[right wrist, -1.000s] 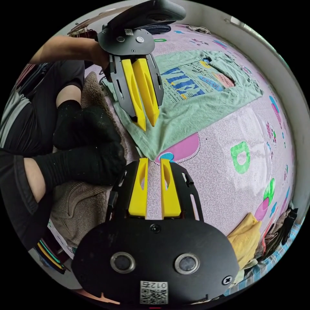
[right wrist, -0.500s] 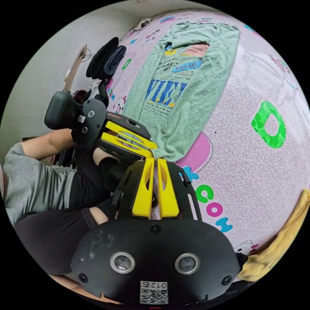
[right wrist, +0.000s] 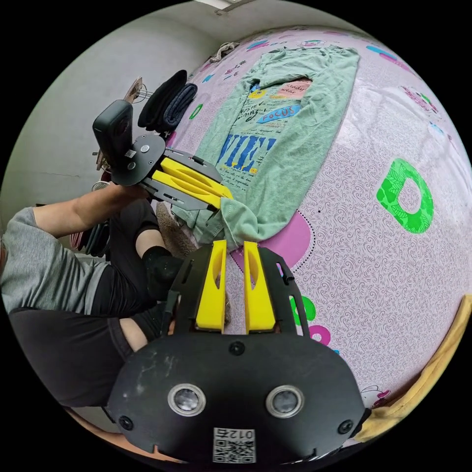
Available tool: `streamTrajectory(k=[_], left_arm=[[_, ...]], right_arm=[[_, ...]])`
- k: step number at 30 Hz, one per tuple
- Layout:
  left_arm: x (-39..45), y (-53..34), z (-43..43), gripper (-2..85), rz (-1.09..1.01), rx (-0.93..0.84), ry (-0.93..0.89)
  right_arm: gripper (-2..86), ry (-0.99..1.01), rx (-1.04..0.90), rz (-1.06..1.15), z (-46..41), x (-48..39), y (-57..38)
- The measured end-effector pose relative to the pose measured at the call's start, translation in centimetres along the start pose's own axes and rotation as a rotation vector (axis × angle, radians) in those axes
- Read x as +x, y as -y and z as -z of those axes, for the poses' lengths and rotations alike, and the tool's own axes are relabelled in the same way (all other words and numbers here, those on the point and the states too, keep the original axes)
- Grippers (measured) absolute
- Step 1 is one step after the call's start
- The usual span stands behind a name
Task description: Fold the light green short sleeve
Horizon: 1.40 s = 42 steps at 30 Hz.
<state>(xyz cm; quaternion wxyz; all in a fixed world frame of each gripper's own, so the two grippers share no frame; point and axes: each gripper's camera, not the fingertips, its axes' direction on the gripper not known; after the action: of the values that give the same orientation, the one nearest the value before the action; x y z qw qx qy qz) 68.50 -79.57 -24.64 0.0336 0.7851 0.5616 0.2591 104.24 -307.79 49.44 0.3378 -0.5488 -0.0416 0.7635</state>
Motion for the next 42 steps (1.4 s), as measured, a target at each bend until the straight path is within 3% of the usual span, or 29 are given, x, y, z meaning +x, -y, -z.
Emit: streamTrajectory(k=[9,19,25,33,42], left_arm=[[-0.3,1.0,2.6,0.1,-0.018,0.032,0.017],[1.5,1.6,2.0,0.3,-0.054,0.004,-0.118],[1.1,1.0,1.2,0.3,-0.032,-0.037,-0.192],[-0.2,2.9,-0.2,0.4,0.030,-0.080,-0.234],[-2.6,0.8,6.1,0.6,0.110,-0.057,-0.202]], right_arm=[[0.4,0.135,0.014,0.009,8.8,-2.6,6.9],[-0.3,0.608,0.172,-0.696,17.7,5.9,4.0],[1.3,0.641,0.136,-0.768,20.5,6.9,4.5],[8.3,0.501,0.167,-0.708,25.1,6.2,9.8],[8.6,0.450,0.064,-0.643,22.5,2.8,14.7]])
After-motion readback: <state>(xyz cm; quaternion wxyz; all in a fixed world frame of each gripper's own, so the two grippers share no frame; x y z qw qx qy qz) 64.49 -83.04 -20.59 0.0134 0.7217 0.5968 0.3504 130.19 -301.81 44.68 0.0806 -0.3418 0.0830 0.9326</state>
